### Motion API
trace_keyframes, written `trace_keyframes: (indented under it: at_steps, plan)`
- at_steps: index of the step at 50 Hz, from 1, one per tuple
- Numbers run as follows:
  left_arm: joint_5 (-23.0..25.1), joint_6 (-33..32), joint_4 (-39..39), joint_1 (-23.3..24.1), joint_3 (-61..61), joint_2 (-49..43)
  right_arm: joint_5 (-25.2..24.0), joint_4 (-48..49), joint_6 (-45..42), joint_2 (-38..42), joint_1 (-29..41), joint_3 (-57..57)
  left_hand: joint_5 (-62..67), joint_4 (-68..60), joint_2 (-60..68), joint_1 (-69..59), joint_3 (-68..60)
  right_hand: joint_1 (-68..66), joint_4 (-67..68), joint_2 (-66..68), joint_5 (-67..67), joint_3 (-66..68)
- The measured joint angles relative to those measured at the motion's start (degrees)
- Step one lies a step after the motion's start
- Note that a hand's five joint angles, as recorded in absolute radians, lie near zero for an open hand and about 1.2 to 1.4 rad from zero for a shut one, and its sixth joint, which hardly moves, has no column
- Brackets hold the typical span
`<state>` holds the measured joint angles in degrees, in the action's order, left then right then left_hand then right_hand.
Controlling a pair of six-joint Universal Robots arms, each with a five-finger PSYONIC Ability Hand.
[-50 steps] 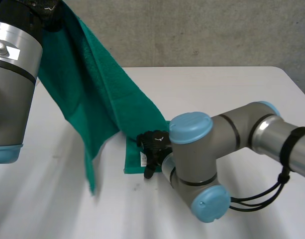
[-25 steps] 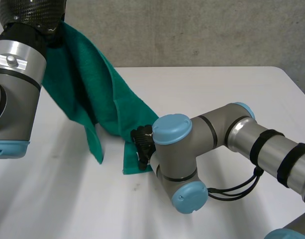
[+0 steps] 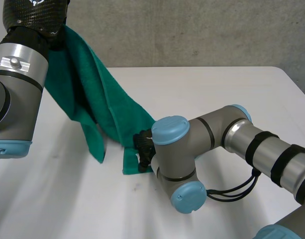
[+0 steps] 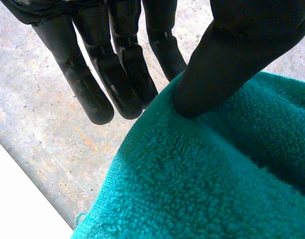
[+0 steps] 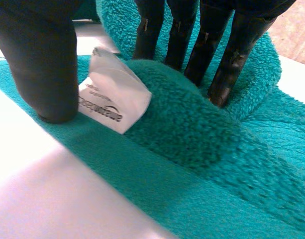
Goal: Fold the towel.
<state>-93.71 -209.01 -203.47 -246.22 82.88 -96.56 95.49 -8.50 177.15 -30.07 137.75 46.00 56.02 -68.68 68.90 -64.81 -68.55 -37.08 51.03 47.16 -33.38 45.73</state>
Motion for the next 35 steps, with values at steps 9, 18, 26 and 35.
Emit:
trace_keyframes:
  at_steps: [9, 18, 26, 35]
  plan:
    - [-0.07, 0.0, 0.0, -0.02, 0.0, 0.03, 2.25, 0.13, -1.09, 0.45, -0.3, -0.67, 0.0, 0.0, 0.0, 0.0, 0.0, -0.91, 2.42, 1.36, 0.0, 2.19]
    - [-0.13, 0.0, 0.01, 0.02, 0.01, 0.06, 2.48, 0.16, -1.59, 0.52, -0.37, -0.85, 0.01, 0.0, 0.0, 0.0, 0.0, -1.79, 2.5, 1.93, 0.05, 3.05]
    - [-0.15, 0.0, 0.0, 0.02, 0.0, 0.06, 2.47, 0.12, -1.92, 0.08, -0.46, -1.2, 0.0, 0.0, 0.0, 0.0, 0.0, -5.07, 2.73, 3.91, 0.05, 5.28]
    - [-0.19, 0.04, 0.04, 0.02, 0.06, 0.06, 2.35, 0.03, -2.31, -0.67, -0.38, -2.05, 0.0, 0.0, 0.0, 0.0, 0.0, -15.16, 10.88, 15.18, 0.05, 15.84]
